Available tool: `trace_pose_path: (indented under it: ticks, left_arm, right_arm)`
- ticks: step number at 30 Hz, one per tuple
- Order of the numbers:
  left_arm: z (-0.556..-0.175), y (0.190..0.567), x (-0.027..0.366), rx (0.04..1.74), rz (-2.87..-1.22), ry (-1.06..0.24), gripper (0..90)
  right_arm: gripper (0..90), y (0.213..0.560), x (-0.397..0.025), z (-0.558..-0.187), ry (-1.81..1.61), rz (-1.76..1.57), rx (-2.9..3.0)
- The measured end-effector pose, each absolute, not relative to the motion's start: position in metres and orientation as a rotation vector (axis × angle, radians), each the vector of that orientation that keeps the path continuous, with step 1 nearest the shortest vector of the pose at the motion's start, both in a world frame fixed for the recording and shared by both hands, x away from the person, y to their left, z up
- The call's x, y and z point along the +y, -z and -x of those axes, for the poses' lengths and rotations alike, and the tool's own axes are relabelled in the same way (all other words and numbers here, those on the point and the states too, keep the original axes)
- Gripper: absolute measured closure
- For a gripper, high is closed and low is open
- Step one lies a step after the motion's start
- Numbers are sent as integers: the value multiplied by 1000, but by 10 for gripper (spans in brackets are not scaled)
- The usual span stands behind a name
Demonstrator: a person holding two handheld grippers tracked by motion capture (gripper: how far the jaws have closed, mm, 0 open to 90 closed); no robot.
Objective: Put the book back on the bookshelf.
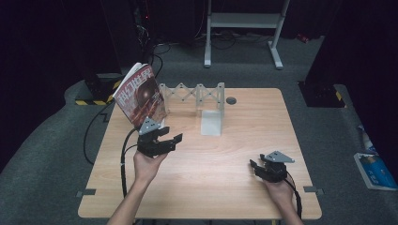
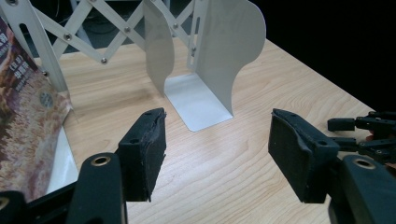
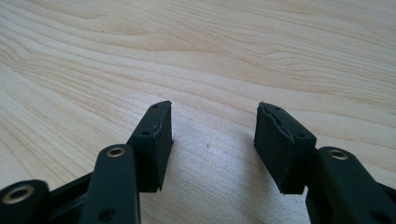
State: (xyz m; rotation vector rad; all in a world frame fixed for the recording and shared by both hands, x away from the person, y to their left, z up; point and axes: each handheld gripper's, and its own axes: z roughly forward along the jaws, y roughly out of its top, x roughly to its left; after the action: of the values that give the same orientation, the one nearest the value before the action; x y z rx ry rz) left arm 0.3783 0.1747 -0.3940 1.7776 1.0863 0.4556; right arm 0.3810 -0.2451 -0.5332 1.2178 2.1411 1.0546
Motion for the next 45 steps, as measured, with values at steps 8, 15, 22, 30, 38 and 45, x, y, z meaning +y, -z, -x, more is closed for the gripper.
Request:
trace_pose_path:
  ticks: [8, 15, 22, 30, 38, 45]
  left_arm:
    - [-380, 398, 171, 1087, -1782, -447, 372]
    - [-380, 403, 168, 1091, -1784, -435, 374]
    - [-380, 407, 164, 1078, -1785, -423, 370]
    - [-381, 414, 160, 1084, -1797, -409, 369]
    - [-381, 419, 158, 1089, -1801, -402, 369]
    - [-383, 424, 155, 1095, -1803, -396, 370]
  right_arm:
    - [464, 533, -245, -381, -1054, -1216, 2141]
    - [465, 533, -245, -381, -1055, -1217, 2141]
    - [464, 533, -245, -381, -1055, -1217, 2141]
    - [464, 533, -245, -381, -1054, -1214, 2142]
    - [464, 533, -245, -381, -1055, -1214, 2142]
    - [464, 533, -245, -381, -1055, -1217, 2141]
